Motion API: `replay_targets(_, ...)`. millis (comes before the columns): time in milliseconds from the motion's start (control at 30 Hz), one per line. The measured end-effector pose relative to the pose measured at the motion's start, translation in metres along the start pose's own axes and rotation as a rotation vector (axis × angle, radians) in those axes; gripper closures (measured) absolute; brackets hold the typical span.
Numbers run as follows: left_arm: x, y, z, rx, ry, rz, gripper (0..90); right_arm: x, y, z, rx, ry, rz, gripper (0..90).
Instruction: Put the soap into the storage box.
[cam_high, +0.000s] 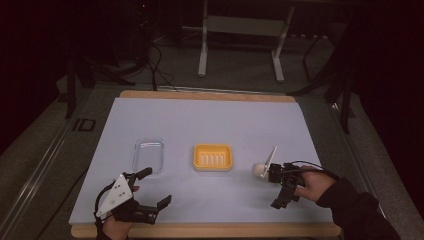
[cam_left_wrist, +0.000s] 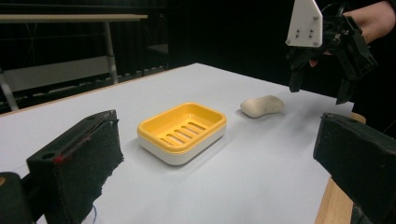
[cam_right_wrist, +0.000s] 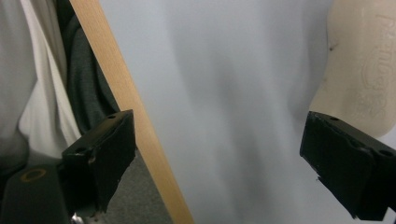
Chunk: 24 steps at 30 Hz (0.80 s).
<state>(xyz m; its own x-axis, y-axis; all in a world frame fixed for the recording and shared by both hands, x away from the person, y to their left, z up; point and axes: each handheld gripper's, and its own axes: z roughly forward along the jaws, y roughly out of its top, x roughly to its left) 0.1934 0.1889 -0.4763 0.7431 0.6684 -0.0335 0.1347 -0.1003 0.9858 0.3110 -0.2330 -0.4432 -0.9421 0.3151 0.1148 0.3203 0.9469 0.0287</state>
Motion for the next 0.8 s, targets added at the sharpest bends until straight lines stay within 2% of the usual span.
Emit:
replay_targets(100,0.0,0.0,0.0,0.002,-0.001,-0.001,1.1,-0.003,0.0,-0.001,0.014,0.026,-0.001,10.6)
replay_targets(300,0.001,0.0,0.001,0.006,-0.004,-0.004,1.1,-0.006,0.002,-0.003,0.028,0.025,-0.007,10.6)
replay_targets(533,0.0,-0.001,0.002,0.013,-0.006,-0.003,1.1,-0.011,0.003,-0.008,0.019,0.041,-0.022,10.6)
replay_targets(667,0.0,-0.001,0.002,0.017,-0.002,0.001,1.1,-0.014,0.003,-0.01,0.009,0.031,-0.046,10.5)
replay_targets(800,0.0,-0.001,0.002,0.016,-0.002,-0.004,1.1,-0.021,0.004,-0.011,-0.009,-0.001,-0.041,10.6)
